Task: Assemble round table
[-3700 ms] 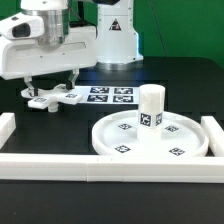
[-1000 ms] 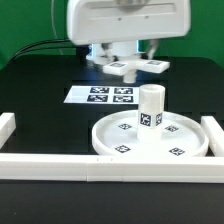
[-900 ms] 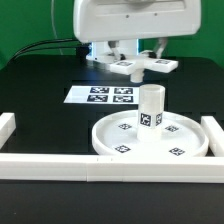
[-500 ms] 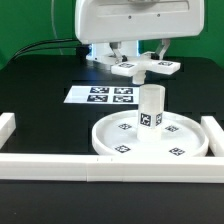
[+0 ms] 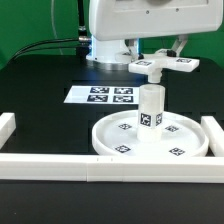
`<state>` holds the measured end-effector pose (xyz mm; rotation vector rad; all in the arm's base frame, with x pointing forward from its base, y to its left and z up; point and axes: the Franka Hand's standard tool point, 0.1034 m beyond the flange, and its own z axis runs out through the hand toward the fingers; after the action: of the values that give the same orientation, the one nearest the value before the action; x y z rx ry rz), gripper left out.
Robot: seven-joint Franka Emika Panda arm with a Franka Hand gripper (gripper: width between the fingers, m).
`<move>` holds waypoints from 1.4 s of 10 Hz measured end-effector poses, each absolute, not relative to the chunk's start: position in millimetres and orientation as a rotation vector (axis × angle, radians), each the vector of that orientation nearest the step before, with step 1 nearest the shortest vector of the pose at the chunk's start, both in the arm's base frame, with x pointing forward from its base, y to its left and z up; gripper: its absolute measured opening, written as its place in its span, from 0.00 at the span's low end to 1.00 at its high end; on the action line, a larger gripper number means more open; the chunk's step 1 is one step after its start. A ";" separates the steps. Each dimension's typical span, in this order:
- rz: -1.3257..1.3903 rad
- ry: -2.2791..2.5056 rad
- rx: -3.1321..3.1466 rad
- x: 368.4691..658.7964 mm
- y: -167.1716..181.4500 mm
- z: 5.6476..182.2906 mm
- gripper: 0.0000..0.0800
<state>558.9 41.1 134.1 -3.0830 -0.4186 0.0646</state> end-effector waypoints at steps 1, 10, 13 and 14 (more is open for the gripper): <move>0.058 -0.419 -3.084 557.9 40.7 131.0 0.56; 0.086 -0.511 -3.070 551.0 34.9 101.7 0.56; 0.055 -0.515 -3.074 553.6 34.5 100.3 0.56; 0.055 -0.515 -3.074 553.6 34.6 100.3 0.56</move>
Offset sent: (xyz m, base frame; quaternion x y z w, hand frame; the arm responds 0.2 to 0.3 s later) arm -0.0059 -0.0036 -0.0074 0.0006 0.0074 -0.0135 0.9999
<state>553.6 34.6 100.3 -3.0741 -0.5152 0.0549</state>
